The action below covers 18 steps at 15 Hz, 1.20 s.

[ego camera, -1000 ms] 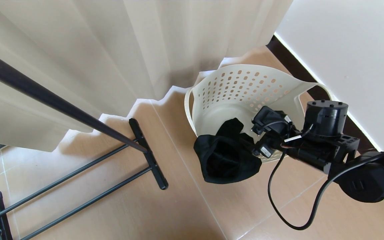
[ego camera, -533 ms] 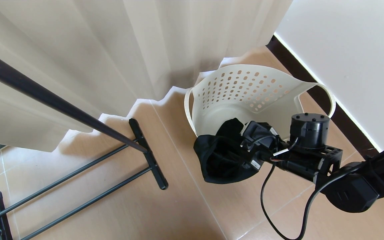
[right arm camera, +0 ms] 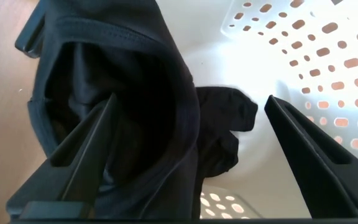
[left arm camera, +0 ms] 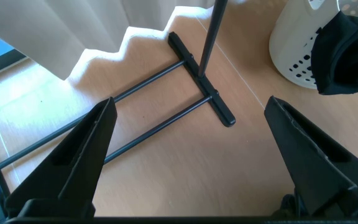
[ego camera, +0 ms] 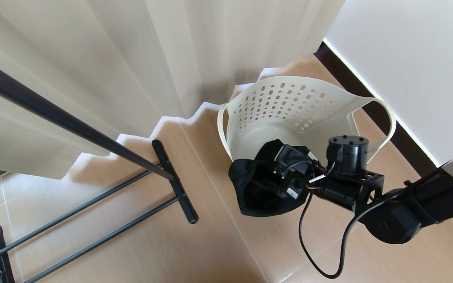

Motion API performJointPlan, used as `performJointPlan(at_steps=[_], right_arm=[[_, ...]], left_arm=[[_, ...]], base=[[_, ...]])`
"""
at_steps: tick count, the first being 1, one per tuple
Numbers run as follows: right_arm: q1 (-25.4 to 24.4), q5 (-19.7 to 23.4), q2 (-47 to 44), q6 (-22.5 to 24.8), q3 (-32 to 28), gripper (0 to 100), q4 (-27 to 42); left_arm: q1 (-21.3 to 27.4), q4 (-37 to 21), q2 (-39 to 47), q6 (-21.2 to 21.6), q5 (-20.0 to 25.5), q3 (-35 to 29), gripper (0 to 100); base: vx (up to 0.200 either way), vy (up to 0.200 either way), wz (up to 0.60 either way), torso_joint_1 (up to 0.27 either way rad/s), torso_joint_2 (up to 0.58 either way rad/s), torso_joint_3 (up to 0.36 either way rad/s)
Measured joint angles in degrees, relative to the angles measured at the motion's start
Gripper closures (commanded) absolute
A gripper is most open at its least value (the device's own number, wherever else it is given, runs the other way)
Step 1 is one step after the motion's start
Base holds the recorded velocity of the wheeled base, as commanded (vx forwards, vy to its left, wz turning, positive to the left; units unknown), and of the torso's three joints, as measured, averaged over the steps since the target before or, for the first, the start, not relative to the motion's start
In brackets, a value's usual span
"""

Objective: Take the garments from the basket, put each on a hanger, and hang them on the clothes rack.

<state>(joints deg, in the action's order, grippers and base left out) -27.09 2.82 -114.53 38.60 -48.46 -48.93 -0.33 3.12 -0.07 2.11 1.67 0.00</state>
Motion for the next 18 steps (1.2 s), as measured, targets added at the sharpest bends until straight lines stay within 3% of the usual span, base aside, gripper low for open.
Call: performJointPlan(at_steps=[9, 12, 18], right_arm=[[0.4, -0.5, -3.3, -3.9, -4.7, 0, 0.0], [0.7, -2.6, -4.2, -4.3, -5.9, 0, -0.1], [0.4, -4.9, -5.9, -9.7, -8.7, 0, -0.1]], left_arm=[[0.0, 0.0, 0.0, 0.0, 0.0, 0.0, 0], [0.0, 0.0, 0.0, 0.0, 0.0, 0.0, 0], [0.0, 0.0, 0.0, 0.0, 0.0, 0.0, 0]], base=[[0.000, 0.000, 0.00, 0.000, 0.00, 0.000], [0.000, 0.000, 0.00, 0.000, 0.00, 0.000], [0.000, 0.000, 0.00, 0.000, 0.00, 0.000]])
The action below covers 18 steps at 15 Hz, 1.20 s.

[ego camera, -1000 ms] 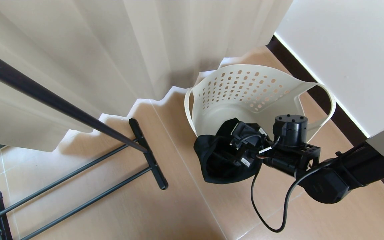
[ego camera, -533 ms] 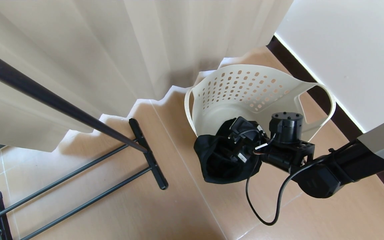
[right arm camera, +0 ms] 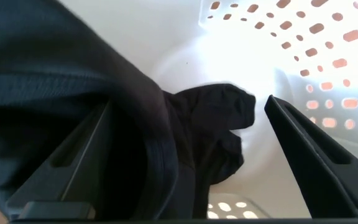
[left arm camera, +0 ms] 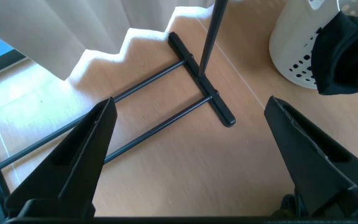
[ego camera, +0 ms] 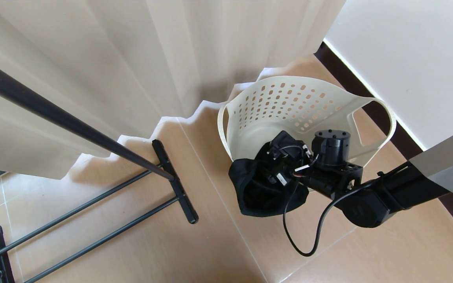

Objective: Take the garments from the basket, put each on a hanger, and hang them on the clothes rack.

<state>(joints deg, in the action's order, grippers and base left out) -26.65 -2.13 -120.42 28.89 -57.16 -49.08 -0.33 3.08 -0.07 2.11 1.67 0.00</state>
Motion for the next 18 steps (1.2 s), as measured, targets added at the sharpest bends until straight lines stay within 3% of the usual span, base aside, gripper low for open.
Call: performJointPlan(at_steps=[6, 7, 14, 16, 18], right_arm=[[-0.8, -0.2, -0.9, -2.5, -0.2, 0, -4.7], [-0.8, -0.2, -0.9, -2.6, -0.1, 100, -4.8], [-1.0, -0.2, -1.0, -2.6, 1.0, 100, -5.5], [-2.1, -0.8, 0.7, -2.8, 4.7, 100, -12.7], [-4.6, -5.3, 4.2, -2.9, 11.3, 100, -20.4]], left_arm=[[0.0, 0.0, 0.0, 0.0, 0.0, 0.0, 0], [0.0, 0.0, 0.0, 0.0, 0.0, 0.0, 0], [0.0, 0.0, 0.0, 0.0, 0.0, 0.0, 0], [0.0, 0.0, 0.0, 0.0, 0.0, 0.0, 0], [0.0, 0.0, 0.0, 0.0, 0.0, 0.0, 0]], base=[[0.000, 0.000, 0.00, 0.000, 0.00, 0.000], [0.000, 0.000, 0.00, 0.000, 0.00, 0.000], [0.000, 0.000, 0.00, 0.000, 0.00, 0.000], [0.000, 0.000, 0.00, 0.000, 0.00, 0.000], [0.000, 0.000, 0.00, 0.000, 0.00, 0.000]])
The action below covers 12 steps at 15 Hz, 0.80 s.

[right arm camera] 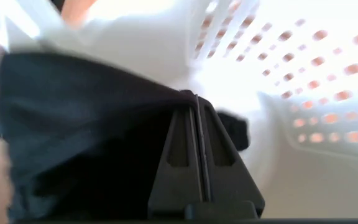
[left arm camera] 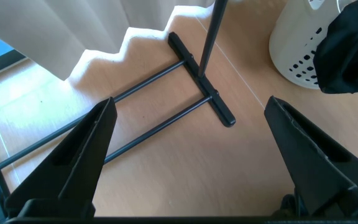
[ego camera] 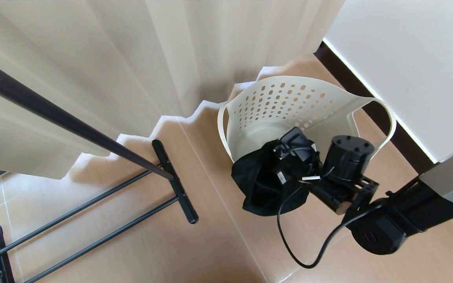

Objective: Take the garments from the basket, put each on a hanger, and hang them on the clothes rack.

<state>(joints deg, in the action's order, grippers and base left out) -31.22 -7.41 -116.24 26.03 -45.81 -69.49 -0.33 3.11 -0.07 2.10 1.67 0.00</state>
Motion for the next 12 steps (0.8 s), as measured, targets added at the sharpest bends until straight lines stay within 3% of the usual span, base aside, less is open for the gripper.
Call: performJointPlan(at_steps=[3, 5, 9, 12], right_arm=[[-4.6, -6.0, 8.5, -0.1, 8.4, 100, -4.8], [-6.5, -7.8, 14.9, -0.6, 12.2, 100, -5.4], [-8.5, -8.6, 25.1, -6.4, 17.0, 100, -5.5], [-10.2, -8.4, 26.6, -8.0, 18.1, 100, -5.5]], left_arm=[[0.0, 0.0, 0.0, 0.0, 0.0, 0.0, 0], [0.0, 0.0, 0.0, 0.0, 0.0, 0.0, 0], [0.0, 0.0, 0.0, 0.0, 0.0, 0.0, 0], [0.0, 0.0, 0.0, 0.8, 0.2, 0.0, 0]], base=[[0.000, 0.000, 0.00, 0.000, 0.00, 0.000], [0.000, 0.000, 0.00, 0.000, 0.00, 0.000], [0.000, 0.000, 0.00, 0.000, 0.00, 0.000], [0.000, 0.000, 0.00, 0.000, 0.00, 0.000]])
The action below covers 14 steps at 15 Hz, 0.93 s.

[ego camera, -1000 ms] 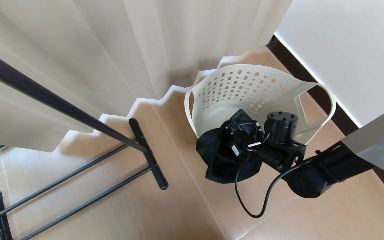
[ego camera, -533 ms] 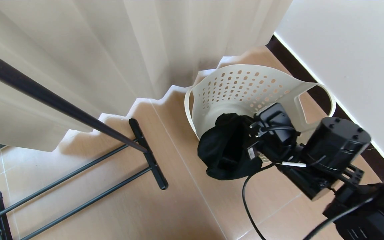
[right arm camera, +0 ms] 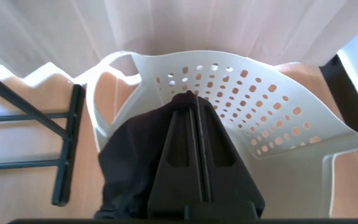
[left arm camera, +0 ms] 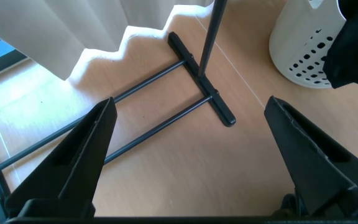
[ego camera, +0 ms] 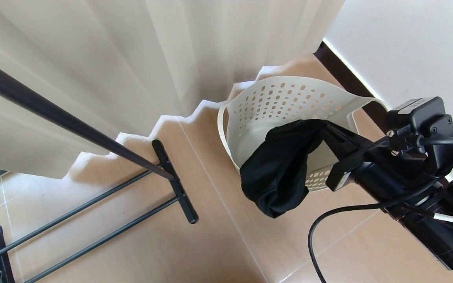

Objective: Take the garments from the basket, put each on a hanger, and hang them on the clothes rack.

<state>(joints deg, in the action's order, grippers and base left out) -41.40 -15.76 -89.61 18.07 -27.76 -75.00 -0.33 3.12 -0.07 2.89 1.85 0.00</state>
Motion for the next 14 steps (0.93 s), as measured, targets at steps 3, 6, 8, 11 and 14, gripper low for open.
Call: performJointPlan(at_steps=[3, 6, 8, 11, 14], right_arm=[[-0.4, 0.0, 0.0, -0.1, -0.1, 100, 0.0], [-0.4, 0.0, -0.4, -0.1, -0.2, 100, 0.0], [-0.4, 0.0, -0.7, -0.1, 0.1, 100, 0.0], [-0.4, 0.3, -1.1, -0.1, 0.3, 100, -0.4], [-0.4, 0.3, -1.3, -0.1, 0.2, 100, -0.5]], left_arm=[[0.0, 0.2, 0.0, 0.1, 0.0, 0.0, 0], [0.0, 0.2, 0.0, 0.0, 0.1, 0.0, 0], [0.0, 0.2, 0.0, 0.1, 0.1, 0.0, 0], [0.0, 0.1, 0.0, 0.1, 0.3, 0.0, 0], [0.0, 0.1, 0.0, 0.0, 0.3, 0.0, 0]], base=[[0.000, 0.000, 0.00, 0.000, 0.00, 0.000], [0.000, 0.000, 0.00, 0.000, 0.00, 0.000], [0.000, 0.000, 0.00, 0.000, 0.00, 0.000], [0.000, 0.000, 0.00, 0.000, 0.00, 0.000], [0.000, 0.000, 0.00, 0.000, 0.00, 0.000]])
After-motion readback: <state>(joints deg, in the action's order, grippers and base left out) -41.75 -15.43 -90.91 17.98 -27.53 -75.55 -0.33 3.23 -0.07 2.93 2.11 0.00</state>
